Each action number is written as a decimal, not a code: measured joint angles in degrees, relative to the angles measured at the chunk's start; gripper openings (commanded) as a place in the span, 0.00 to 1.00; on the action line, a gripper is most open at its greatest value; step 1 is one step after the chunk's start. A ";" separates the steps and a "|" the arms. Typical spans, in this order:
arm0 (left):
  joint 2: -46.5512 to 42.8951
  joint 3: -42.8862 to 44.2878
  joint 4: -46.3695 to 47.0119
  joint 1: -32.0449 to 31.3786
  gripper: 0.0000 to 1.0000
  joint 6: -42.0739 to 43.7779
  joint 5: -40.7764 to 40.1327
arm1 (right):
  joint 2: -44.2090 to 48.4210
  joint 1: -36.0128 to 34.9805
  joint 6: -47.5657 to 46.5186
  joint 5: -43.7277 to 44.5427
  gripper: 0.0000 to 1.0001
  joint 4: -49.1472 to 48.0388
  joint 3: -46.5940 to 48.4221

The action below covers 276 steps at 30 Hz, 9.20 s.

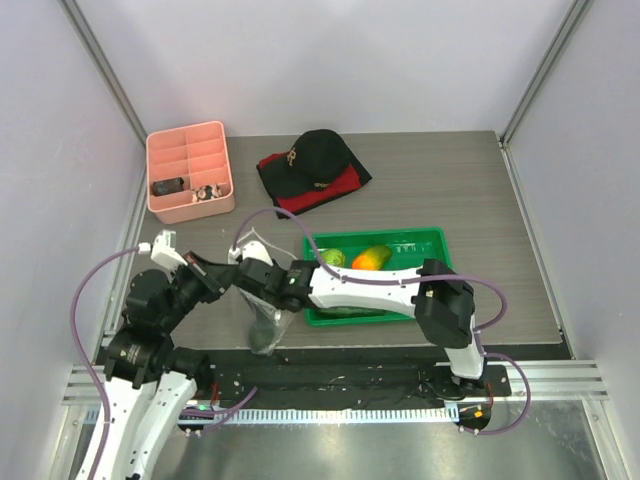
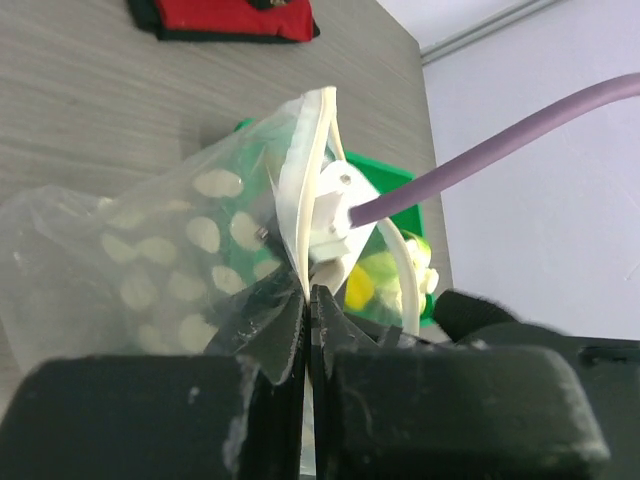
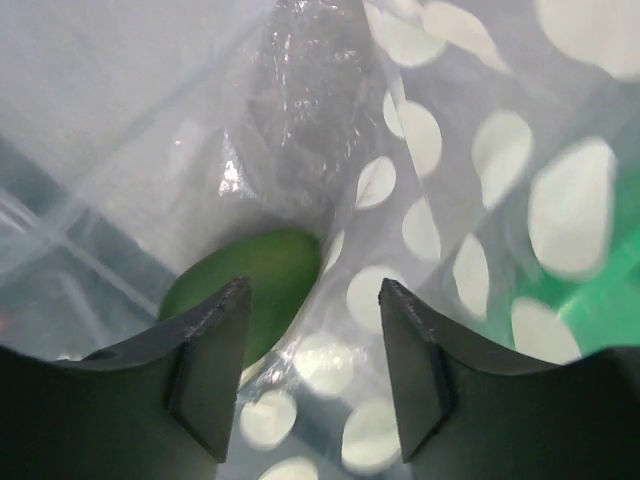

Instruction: Open the zip-top bag and remove the fake food

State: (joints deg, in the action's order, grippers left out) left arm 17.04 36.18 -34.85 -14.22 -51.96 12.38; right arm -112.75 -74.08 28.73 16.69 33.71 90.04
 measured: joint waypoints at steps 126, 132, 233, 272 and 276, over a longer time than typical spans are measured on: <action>15.26 -21.55 -2.27 0.09 0.00 -27.58 -10.67 | -2.01 11.06 2.84 -16.20 0.23 -8.74 -2.58; 22.27 -25.31 9.31 0.09 0.00 -29.03 -8.09 | -1.99 9.64 2.91 -18.78 0.27 -8.79 -2.89; -4.61 2.51 -19.17 -1.31 0.57 -16.31 -15.72 | -4.09 7.45 5.40 -6.58 0.01 -1.11 0.96; 15.74 8.52 -0.31 -1.33 0.00 -1.27 -8.70 | 10.84 7.48 -3.74 -7.10 0.01 -7.30 -8.59; 15.85 8.74 0.17 -1.84 0.00 -0.87 -7.39 | 18.05 7.32 -5.86 -9.44 0.01 -13.46 -13.29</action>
State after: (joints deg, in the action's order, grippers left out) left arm 32.88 44.93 -34.68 -16.05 -52.84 4.99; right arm -94.70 -66.76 22.87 7.25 20.25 76.75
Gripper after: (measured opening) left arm 0.005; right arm 0.639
